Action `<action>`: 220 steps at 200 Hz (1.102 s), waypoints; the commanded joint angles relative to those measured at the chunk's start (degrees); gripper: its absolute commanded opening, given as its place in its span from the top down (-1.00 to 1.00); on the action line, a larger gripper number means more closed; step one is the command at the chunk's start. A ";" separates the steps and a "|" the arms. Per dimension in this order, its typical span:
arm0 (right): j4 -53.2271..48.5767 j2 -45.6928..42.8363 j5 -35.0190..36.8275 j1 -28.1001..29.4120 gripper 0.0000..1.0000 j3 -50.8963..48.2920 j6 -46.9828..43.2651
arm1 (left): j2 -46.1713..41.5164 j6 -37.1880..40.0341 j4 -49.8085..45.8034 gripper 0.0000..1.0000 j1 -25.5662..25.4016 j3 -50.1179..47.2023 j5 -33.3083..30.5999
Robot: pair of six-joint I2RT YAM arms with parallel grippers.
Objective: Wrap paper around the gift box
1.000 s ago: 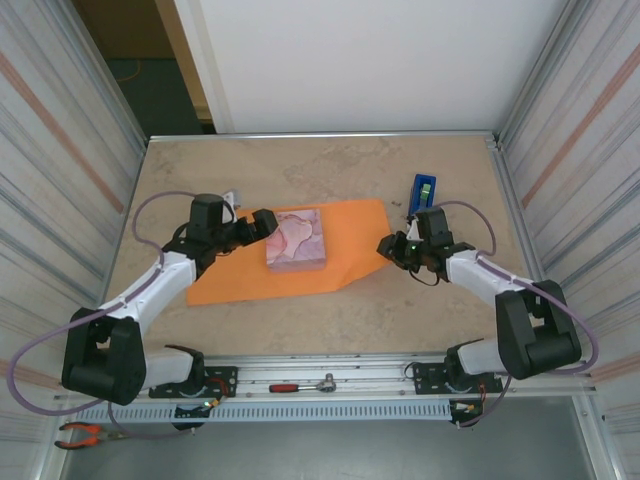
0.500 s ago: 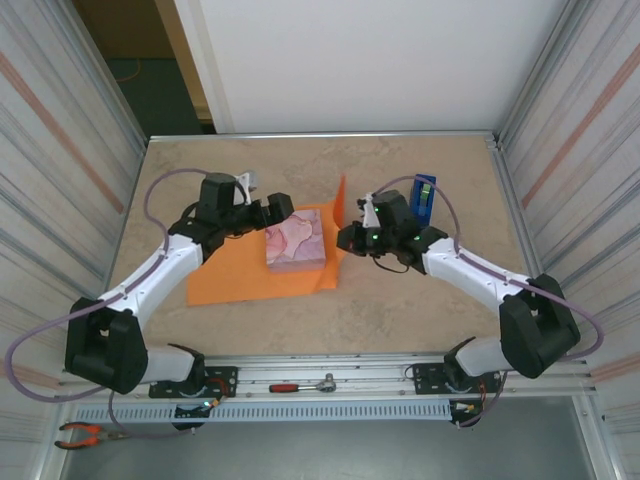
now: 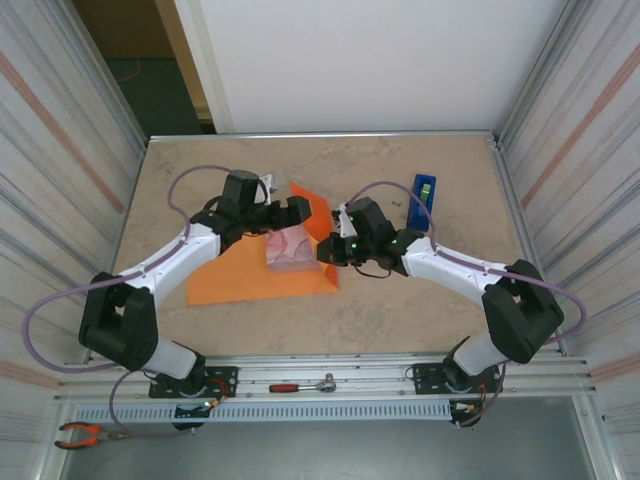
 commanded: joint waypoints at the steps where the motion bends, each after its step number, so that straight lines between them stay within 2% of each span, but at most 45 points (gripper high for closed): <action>1: 1.32 0.57 -0.67 0.69 1.00 2.47 0.99 | 1.68 -0.65 1.79 -0.82 -0.45 1.20 1.36; 63: 1.54 0.44 -0.35 1.06 1.00 2.63 1.20 | 6.58 -1.97 7.34 -0.05 -0.45 1.03 5.67; 73: 1.63 0.55 -0.46 1.06 1.00 2.56 1.34 | 7.31 -2.24 8.22 0.21 -0.54 0.98 6.44; 91: 1.80 0.50 -0.64 1.08 1.00 2.58 1.51 | 8.25 -2.18 8.63 0.86 -0.54 1.10 7.53; 95: 1.74 0.57 -0.63 1.03 0.95 2.65 1.49 | 8.38 -2.05 8.46 0.99 -0.46 1.07 7.61; 101: 1.42 0.41 -0.71 0.96 0.74 2.69 1.49 | 8.47 -1.65 7.80 1.00 -0.30 1.24 7.62; 102: 1.35 0.36 -0.70 0.96 0.65 2.72 1.41 | 8.41 -1.55 7.73 1.00 -0.29 1.29 7.62; 111: 0.46 -0.22 -0.43 0.76 0.36 2.93 1.05 | 8.09 -0.81 6.90 1.00 0.22 1.23 7.87; 121: -0.18 -1.19 -0.16 0.13 0.17 2.72 0.74 | 7.38 0.02 6.10 1.00 1.04 0.83 7.98; 131: -0.76 -2.40 0.01 -1.00 0.06 2.42 0.48 | 6.36 0.70 5.56 1.00 1.99 -0.05 7.97; 153: -1.09 -3.90 -0.48 -4.33 -0.02 1.55 0.26 | 4.07 2.20 4.17 1.00 3.63 -2.01 7.28; 181: -0.57 -1.79 -2.50 -7.92 -0.02 2.67 0.14 | 2.31 4.04 2.68 1.00 4.02 -3.82 4.86; 220: 1.70 5.98 -4.95 -8.28 0.13 7.19 0.70 | 1.67 4.60 2.71 1.00 4.13 -5.74 2.17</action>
